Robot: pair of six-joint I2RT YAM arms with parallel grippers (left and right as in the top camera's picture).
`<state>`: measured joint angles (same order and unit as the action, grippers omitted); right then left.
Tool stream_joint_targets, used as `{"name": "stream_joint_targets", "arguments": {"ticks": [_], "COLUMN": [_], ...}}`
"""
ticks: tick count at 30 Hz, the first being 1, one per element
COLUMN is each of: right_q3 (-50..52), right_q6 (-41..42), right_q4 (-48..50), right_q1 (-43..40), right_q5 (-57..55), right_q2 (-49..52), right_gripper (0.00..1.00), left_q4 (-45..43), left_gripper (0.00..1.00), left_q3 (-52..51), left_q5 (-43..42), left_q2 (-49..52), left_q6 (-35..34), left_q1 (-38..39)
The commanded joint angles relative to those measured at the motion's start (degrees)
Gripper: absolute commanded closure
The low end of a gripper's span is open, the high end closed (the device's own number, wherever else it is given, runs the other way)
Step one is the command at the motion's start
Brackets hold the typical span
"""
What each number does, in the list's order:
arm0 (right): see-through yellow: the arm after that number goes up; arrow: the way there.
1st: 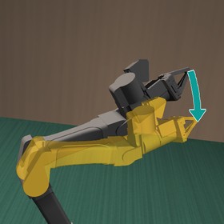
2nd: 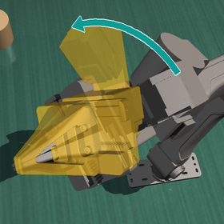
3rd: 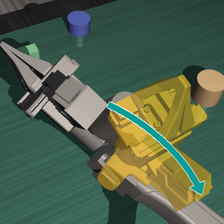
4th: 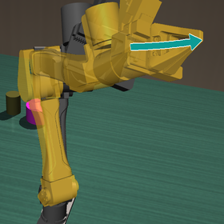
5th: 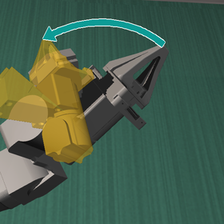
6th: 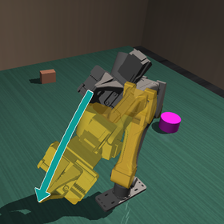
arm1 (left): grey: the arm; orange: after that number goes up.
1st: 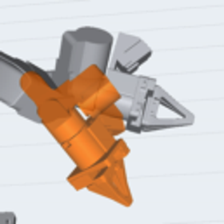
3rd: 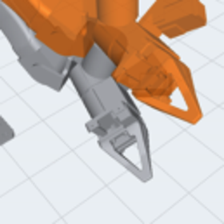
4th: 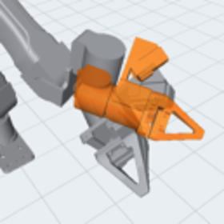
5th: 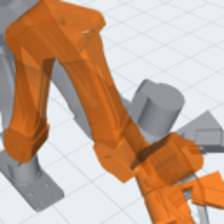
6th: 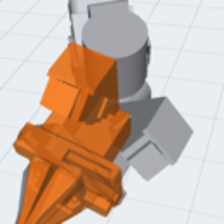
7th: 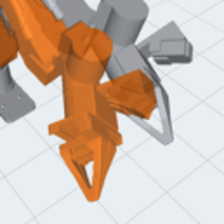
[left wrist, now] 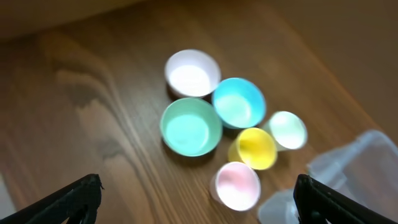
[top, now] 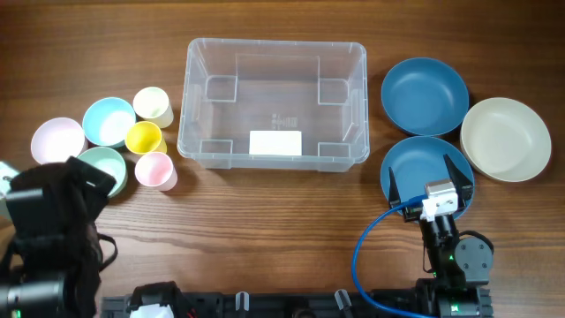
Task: Pack container
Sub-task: 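Move the left gripper down to the mint green bowl rim and grasp it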
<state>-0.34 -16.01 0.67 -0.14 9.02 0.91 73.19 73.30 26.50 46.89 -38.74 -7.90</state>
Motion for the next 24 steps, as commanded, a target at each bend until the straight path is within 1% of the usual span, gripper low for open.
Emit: {"name": "stream_joint_targets", "arguments": {"ticks": [1, 6, 9, 10, 11, 12, 13, 16, 24], "right_q3": [0.04, 0.04, 0.04, 0.04, 0.04, 0.04, 0.04, 0.04, 0.04], "right_q6": [-0.48, -0.48, -0.46, -0.48, -0.48, -0.48, -0.48, -0.48, -0.48], "right_q4": [0.13, 0.13, 0.13, 0.13, 0.13, 0.13, 0.13, 0.13, 0.13], "right_q1": [0.28, 0.28, 0.28, 0.28, 0.28, 0.28, 0.28, 0.28, 0.28], "right_q5": [0.96, 0.96, 0.96, 0.96, 0.96, 0.96, 0.96, 0.96, 0.96], "right_q2": [0.02, 0.02, 0.02, 0.02, 0.02, 0.02, 0.02, 0.02, 0.02], "right_gripper": [0.00, 0.00, 0.00, 0.00, 0.00, 0.00, 0.00, 0.00, 0.00], "left_q4": [-1.81, -5.25, -6.69, -6.91, -7.34, -7.67, -7.85, -7.54, -6.08], "left_gripper": [0.00, 0.00, 0.01, 0.01, 0.05, 0.07, 0.09, 0.06, 0.03], "left_q3": [-2.19, -2.19, -2.19, -2.19, -2.19, -2.21, -2.21, -2.21, -2.23], "left_q5": [-4.72, -18.82, -29.38, -31.61, -35.65, -37.20, -38.07, -38.05, -38.03], "left_q2": [4.26, 11.28, 15.43, 16.24, 17.88, 18.99, 20.02, 20.61, 20.06], "left_q6": [-0.61, 6.71, 12.76, 14.03, 16.87, 18.27, 19.10, 19.65, 20.61], "left_q1": [-7.26, -19.41, -25.86, -26.97, -29.03, -30.10, -30.67, -30.45, -30.47]}}
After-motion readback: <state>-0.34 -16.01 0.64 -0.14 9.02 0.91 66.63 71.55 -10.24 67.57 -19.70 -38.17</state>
